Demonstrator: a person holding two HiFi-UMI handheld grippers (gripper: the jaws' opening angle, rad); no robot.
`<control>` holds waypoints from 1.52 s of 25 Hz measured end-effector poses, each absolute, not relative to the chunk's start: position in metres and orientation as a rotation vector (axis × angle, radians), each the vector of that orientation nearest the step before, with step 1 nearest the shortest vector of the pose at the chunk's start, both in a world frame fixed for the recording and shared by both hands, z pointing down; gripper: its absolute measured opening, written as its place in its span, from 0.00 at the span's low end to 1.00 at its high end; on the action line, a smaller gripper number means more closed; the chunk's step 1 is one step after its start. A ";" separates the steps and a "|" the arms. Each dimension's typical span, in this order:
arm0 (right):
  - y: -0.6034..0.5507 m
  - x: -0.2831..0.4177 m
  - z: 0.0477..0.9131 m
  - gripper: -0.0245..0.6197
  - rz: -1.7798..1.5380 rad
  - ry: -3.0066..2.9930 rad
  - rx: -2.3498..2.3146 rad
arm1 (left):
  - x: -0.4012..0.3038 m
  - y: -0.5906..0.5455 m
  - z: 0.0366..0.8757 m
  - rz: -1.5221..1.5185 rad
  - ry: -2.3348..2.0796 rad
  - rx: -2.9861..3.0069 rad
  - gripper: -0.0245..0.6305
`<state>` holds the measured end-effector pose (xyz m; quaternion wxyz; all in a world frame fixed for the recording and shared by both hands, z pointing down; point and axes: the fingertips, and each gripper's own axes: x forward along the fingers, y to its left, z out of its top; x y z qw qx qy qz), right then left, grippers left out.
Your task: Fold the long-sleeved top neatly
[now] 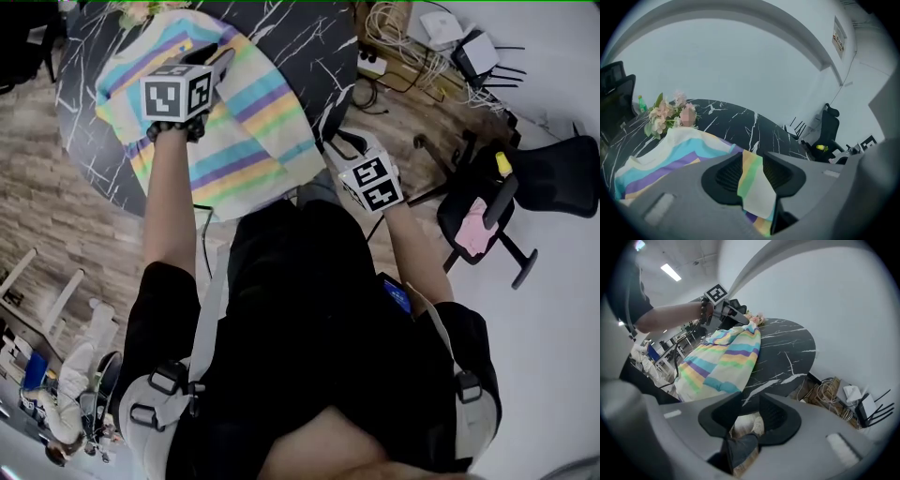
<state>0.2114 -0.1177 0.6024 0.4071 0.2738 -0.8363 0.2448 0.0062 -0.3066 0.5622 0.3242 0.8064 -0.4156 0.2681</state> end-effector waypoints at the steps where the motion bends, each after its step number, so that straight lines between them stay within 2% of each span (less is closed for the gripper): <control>1: -0.113 0.209 0.603 0.24 0.648 -2.121 0.691 | 0.008 -0.304 0.563 0.728 -1.086 2.121 0.26; 6: -0.092 0.200 0.600 0.28 0.863 -2.160 0.712 | 0.025 -0.291 0.564 0.797 -1.047 2.161 0.26; 10: -0.073 0.192 0.606 0.37 1.000 -2.150 0.686 | 0.045 -0.278 0.568 0.804 -0.985 2.180 0.26; 14: -0.058 0.184 0.616 0.37 1.016 -2.122 0.656 | 0.054 -0.262 0.567 0.823 -0.958 2.192 0.26; 15: -0.056 0.184 0.617 0.34 1.009 -2.119 0.654 | 0.054 -0.259 0.566 0.828 -0.961 2.194 0.25; 18: -0.058 0.187 0.616 0.09 0.975 -2.125 0.688 | 0.049 -0.249 0.565 0.839 -0.966 2.187 0.25; 19: -0.060 0.189 0.615 0.08 0.964 -2.129 0.704 | 0.046 -0.246 0.565 0.843 -0.968 2.183 0.25; 29: -0.110 0.235 0.596 0.07 0.770 -2.104 0.818 | 0.031 -0.211 0.562 0.825 -1.007 2.114 0.23; 38: -0.177 0.269 0.575 0.07 0.629 -2.101 0.824 | -0.048 -0.209 0.572 0.727 -1.331 1.888 0.23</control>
